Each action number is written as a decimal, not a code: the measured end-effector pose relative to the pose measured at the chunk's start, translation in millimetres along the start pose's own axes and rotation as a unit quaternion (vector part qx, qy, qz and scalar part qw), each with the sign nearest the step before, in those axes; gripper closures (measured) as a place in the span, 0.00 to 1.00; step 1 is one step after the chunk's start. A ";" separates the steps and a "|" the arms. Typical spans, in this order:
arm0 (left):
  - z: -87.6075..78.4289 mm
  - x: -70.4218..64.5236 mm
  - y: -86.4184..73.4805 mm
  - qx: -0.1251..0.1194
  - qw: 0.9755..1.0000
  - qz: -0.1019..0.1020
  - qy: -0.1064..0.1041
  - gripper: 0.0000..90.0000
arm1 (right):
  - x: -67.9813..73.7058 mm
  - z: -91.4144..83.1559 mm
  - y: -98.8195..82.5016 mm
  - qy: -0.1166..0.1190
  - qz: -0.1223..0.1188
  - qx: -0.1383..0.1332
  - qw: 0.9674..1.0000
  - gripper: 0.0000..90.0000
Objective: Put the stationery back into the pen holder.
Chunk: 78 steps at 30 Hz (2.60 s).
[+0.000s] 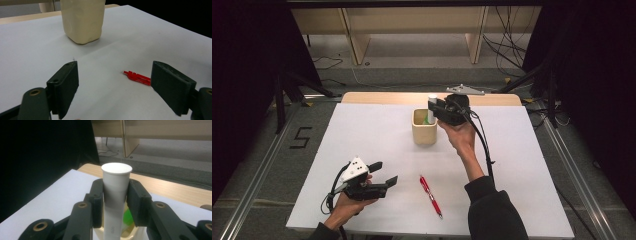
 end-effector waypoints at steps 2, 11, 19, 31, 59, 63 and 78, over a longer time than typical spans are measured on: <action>0.1 0.0 -0.1 0.000 1.000 0.000 0.000 0.24 | 1.0 4.2 0.9 -0.001 -0.001 0.002 1.000 0.75; -0.1 -0.1 0.0 0.000 1.000 0.000 -0.001 0.24 | 3.1 21.7 -0.5 -0.006 -0.003 0.013 1.000 0.75; -0.1 0.1 -0.1 0.000 1.000 0.000 -0.002 0.24 | -1.8 33.5 -4.1 -0.016 -0.001 0.021 1.000 0.75; -0.3 0.4 0.0 0.000 1.000 -0.001 -0.002 0.24 | -6.5 41.9 -10.2 -0.031 -0.001 0.034 0.999 0.75; -0.2 0.9 -0.1 0.000 1.000 -0.001 -0.001 0.24 | -7.8 21.9 -7.1 -0.010 0.003 0.031 0.999 0.41; -0.5 1.1 0.0 0.000 1.000 -0.001 0.000 0.24 | -2.1 12.5 -10.5 0.003 -0.008 0.043 0.999 0.37; -0.1 1.5 -0.2 0.000 1.000 0.000 0.003 0.24 | 22.0 -41.1 -59.5 0.061 -0.044 0.109 0.991 0.33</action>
Point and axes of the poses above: each handheld gripper's, and its own axes: z roughly forward along the jaws, y roughly out of its top, x roughly to its left, the point moved 2 cm from there along z, roughly forward along the jaws, and after that the axes turned 4 degrees about y, right-handed, at the moved point
